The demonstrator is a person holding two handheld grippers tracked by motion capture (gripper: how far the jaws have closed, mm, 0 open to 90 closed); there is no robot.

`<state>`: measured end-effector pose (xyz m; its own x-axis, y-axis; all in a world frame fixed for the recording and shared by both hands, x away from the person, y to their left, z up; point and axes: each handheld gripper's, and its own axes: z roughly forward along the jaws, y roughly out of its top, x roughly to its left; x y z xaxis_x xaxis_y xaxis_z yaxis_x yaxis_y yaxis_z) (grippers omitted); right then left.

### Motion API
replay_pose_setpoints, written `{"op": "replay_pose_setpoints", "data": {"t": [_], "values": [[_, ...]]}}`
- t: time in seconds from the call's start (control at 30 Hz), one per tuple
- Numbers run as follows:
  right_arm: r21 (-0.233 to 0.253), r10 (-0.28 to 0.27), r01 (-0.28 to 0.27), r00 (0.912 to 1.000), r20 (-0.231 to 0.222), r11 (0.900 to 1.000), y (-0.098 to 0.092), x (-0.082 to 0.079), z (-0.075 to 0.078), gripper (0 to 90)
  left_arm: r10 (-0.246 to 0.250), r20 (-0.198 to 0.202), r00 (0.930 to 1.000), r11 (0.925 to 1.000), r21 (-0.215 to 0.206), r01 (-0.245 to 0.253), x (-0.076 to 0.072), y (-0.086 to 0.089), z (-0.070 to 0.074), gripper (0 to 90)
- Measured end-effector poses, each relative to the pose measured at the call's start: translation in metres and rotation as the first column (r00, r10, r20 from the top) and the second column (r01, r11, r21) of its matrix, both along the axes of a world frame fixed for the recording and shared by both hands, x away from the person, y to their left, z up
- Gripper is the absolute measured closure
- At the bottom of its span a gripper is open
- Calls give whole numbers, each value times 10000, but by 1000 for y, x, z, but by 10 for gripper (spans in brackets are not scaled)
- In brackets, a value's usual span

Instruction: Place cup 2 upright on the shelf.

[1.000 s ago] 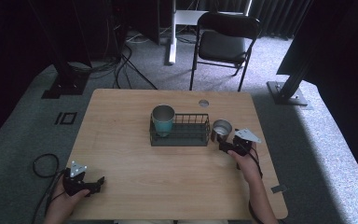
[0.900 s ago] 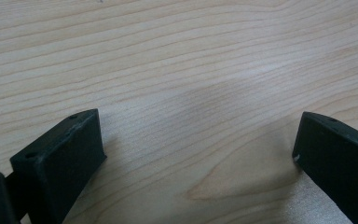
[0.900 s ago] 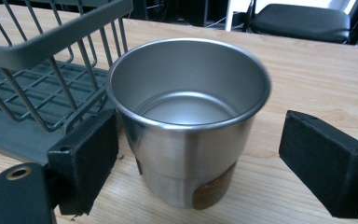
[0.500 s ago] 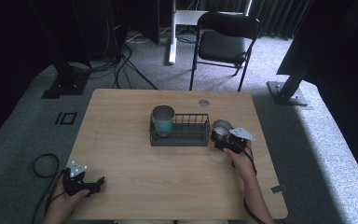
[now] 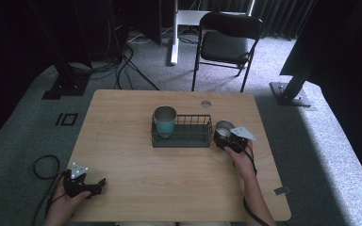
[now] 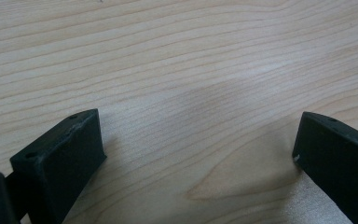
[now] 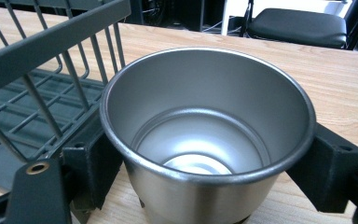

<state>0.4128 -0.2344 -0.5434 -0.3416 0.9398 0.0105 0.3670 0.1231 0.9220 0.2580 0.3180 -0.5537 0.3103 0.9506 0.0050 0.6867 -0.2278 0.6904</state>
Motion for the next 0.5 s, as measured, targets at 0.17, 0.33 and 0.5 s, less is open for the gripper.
{"op": "replay_pose_setpoints", "data": {"t": [0.17, 0.33, 0.5], "values": [[3, 13, -13, 10000, -34, 10000, -3, -1, 1, 180, -3, -2, 10000, 10000, 0, 3, 0, 0, 0, 23], [57, -73, 72, 9999, 72, 10000, -6, -3, 9, 181, -2, -3, 10000, 10000, 2, 2, 0, 0, 0, 23], [37, -8, 8, 9999, 115, 10000, -9, -5, 20, 181, -1, 0, 10000, 10000, -2, 1, 0, 0, 0, 23]]}}
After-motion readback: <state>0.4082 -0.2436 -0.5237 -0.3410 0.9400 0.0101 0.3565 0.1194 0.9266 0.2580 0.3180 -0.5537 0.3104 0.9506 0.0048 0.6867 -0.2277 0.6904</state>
